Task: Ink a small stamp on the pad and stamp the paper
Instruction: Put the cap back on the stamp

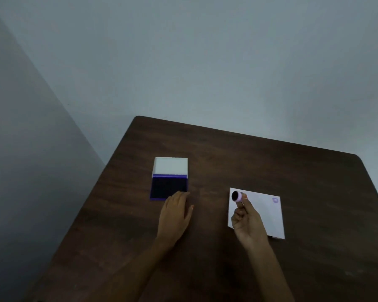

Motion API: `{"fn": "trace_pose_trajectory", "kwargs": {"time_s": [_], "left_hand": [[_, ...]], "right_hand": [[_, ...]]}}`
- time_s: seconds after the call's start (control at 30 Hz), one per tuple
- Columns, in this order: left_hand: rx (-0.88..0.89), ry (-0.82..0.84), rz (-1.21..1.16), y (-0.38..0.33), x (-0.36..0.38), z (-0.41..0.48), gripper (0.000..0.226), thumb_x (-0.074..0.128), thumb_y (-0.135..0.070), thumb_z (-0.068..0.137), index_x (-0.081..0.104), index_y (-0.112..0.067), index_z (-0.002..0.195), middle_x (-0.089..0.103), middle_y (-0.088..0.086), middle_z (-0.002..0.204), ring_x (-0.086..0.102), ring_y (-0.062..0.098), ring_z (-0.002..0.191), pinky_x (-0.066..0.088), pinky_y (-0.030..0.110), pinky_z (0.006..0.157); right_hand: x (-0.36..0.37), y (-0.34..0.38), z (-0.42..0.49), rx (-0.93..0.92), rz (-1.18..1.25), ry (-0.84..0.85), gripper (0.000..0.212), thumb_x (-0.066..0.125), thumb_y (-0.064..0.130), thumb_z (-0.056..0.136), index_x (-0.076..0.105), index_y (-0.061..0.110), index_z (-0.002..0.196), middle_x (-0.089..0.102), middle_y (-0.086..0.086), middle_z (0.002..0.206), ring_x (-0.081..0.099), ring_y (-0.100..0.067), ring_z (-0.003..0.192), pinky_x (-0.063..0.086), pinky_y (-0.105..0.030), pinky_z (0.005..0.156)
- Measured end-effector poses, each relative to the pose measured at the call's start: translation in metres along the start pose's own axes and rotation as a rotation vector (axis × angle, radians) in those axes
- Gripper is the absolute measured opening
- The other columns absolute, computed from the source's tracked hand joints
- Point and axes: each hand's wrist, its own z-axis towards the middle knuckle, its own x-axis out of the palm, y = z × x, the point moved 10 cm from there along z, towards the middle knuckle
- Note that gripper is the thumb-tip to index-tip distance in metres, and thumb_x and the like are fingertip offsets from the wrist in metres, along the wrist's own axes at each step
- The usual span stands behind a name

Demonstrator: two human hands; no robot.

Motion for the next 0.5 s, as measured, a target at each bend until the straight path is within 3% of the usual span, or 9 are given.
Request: {"fn": "trace_pose_trajectory", "kwargs": {"time_s": [0.07,0.13,0.27,0.37,0.5], "left_hand": [[-0.030,0.017,0.036,0.017,-0.006,-0.007,0.052,0.055,-0.038,0.087,0.038,-0.022,0.133,0.042,0.000,0.141,0.034,0.011,0.130,0.025,0.032,0.109],[-0.047,0.050,0.110,0.033,-0.007,-0.015,0.057,0.054,-0.045,0.085,0.035,-0.023,0.135,0.037,-0.001,0.144,0.031,0.011,0.131,0.024,0.032,0.109],[-0.056,0.118,0.142,0.056,-0.008,-0.028,0.058,0.055,-0.043,0.085,0.033,-0.024,0.135,0.036,-0.001,0.143,0.033,0.012,0.128,0.031,0.032,0.106],[0.006,0.184,0.168,0.058,-0.004,-0.031,0.055,0.053,-0.038,0.087,0.032,-0.023,0.136,0.035,0.001,0.142,0.036,0.013,0.124,0.032,0.029,0.102],[0.031,0.239,0.152,0.055,0.001,-0.027,0.043,0.050,-0.027,0.091,0.040,-0.016,0.132,0.037,0.007,0.140,0.039,0.017,0.120,0.036,0.029,0.098]], "right_hand": [[0.016,-0.019,0.000,0.024,0.002,0.044,0.026,0.075,0.025,0.062,0.064,0.012,0.081,0.070,0.004,0.052,0.063,-0.001,0.046,0.050,-0.014,0.051],[0.027,-0.041,-0.001,0.089,0.072,0.042,0.022,0.069,0.018,0.072,0.065,0.007,0.090,0.074,-0.004,0.062,0.069,-0.008,0.060,0.056,-0.017,0.054],[0.043,-0.073,-0.006,0.149,0.013,0.019,0.014,0.058,0.015,0.085,0.063,0.007,0.095,0.067,-0.008,0.084,0.060,-0.010,0.076,0.051,-0.019,0.056],[0.050,-0.098,-0.004,0.173,-0.010,0.062,0.021,0.058,0.012,0.084,0.062,0.006,0.104,0.066,-0.011,0.100,0.062,-0.013,0.088,0.057,-0.020,0.058],[0.046,-0.117,0.000,0.145,-0.124,0.013,0.023,0.058,0.013,0.084,0.061,0.007,0.106,0.064,-0.010,0.100,0.060,-0.014,0.088,0.050,-0.025,0.068]]}}
